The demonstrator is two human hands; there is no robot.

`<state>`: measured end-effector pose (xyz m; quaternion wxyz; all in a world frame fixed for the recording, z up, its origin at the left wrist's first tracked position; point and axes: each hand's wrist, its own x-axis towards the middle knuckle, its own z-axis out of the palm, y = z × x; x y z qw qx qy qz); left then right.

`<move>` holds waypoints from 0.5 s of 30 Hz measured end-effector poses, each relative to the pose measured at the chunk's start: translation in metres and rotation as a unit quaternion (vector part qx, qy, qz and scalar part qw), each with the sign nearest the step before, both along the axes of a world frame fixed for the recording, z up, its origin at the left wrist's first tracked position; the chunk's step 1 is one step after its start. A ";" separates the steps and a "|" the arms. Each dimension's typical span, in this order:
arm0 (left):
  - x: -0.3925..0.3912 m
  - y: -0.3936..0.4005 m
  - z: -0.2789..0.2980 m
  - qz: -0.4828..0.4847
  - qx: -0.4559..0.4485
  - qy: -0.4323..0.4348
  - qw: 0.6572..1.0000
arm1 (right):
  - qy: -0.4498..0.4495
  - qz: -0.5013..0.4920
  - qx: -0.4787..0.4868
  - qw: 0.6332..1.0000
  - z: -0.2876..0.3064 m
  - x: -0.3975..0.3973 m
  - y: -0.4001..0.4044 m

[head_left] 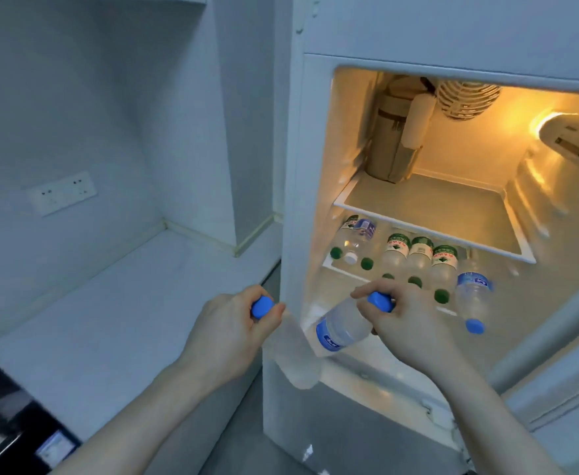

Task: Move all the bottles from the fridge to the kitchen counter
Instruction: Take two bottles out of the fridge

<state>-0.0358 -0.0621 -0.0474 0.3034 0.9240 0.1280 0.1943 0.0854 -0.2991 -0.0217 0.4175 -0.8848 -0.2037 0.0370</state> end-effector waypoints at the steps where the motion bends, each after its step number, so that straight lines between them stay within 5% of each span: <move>1: -0.013 0.007 -0.005 0.012 0.002 0.016 1.000 | 0.004 0.019 -0.019 1.000 -0.002 -0.009 0.010; 15: -0.217 0.082 -0.036 0.265 -0.058 0.082 0.959 | 0.027 0.347 -0.114 0.930 -0.031 -0.134 0.191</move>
